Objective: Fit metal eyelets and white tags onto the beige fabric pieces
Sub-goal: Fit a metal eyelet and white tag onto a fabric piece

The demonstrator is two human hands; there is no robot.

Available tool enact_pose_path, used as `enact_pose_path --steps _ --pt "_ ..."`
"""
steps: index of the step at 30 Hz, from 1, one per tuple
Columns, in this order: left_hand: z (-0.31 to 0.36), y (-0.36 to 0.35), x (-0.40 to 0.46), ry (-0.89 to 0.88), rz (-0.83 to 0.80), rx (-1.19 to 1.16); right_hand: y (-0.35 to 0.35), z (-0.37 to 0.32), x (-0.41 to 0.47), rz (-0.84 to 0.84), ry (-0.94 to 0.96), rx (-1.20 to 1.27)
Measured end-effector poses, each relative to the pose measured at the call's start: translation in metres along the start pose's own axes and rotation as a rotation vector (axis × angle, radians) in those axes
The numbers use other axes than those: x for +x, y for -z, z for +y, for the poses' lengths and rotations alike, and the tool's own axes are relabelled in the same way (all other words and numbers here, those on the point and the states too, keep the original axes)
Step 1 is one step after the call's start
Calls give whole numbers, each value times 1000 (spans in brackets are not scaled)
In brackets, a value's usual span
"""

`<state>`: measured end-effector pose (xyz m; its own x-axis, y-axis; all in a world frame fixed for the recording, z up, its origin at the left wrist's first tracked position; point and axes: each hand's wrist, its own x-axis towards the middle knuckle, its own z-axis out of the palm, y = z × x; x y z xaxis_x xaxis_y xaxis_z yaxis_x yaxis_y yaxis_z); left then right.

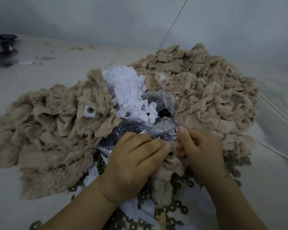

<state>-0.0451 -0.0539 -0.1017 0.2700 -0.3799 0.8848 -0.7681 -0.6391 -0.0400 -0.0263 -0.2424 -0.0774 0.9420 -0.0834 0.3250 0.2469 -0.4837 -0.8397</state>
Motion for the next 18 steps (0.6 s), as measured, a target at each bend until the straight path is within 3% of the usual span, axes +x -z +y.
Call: enact_pose_path --steps 6,11,15,18 --pt "8 1 2 345 27 -313 3 -10 -2 -369 -191 137" --pt "8 -1 -1 145 32 -167 9 -22 -4 -568 -509 483" --pt "8 1 -1 52 53 -100 12 -26 -6 -648 -546 303" --pt "9 4 2 22 59 -103 12 -31 -8 -702 -637 317"
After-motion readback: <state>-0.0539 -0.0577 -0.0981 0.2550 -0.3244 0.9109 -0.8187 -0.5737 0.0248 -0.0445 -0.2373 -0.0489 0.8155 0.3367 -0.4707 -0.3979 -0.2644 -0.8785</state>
